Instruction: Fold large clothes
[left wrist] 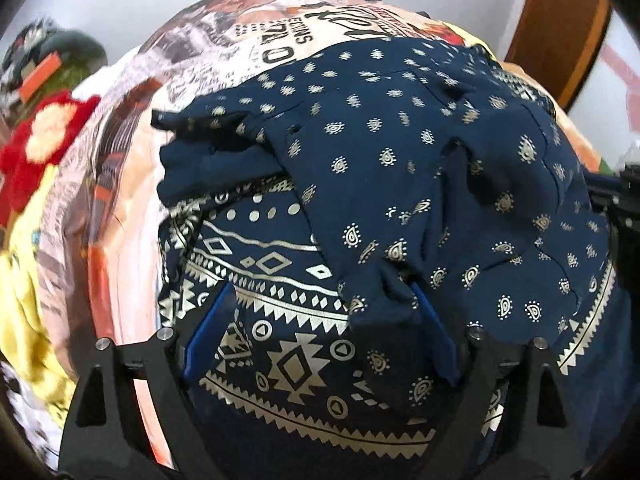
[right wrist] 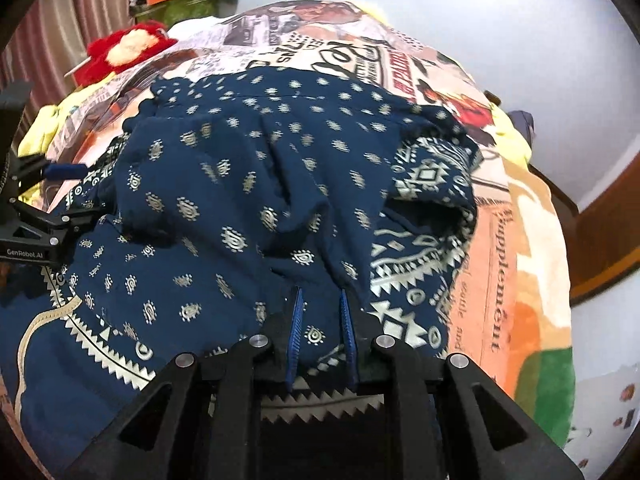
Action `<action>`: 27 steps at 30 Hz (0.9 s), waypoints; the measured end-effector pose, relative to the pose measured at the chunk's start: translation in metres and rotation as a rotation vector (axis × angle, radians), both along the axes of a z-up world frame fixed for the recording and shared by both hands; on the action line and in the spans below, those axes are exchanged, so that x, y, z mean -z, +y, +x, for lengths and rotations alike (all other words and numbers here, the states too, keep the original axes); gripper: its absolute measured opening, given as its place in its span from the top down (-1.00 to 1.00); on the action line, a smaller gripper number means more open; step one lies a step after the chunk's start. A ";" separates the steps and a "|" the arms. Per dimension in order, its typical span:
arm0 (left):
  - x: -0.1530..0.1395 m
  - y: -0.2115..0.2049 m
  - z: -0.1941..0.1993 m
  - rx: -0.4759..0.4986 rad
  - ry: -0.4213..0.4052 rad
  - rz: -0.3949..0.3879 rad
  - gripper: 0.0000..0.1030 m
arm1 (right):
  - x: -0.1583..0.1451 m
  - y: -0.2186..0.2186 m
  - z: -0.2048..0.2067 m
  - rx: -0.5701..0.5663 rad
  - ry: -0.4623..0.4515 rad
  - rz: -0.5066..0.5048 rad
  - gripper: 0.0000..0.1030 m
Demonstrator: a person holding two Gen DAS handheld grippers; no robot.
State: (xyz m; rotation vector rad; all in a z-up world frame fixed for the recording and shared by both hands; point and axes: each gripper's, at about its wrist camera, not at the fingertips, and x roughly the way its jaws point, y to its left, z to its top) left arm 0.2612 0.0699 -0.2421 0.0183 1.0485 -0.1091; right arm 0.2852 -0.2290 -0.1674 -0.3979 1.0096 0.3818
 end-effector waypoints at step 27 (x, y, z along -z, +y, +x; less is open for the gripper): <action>-0.052 0.064 -0.062 -0.156 -0.064 0.023 -0.84 | -0.049 -0.108 -0.054 0.292 0.037 0.238 -0.95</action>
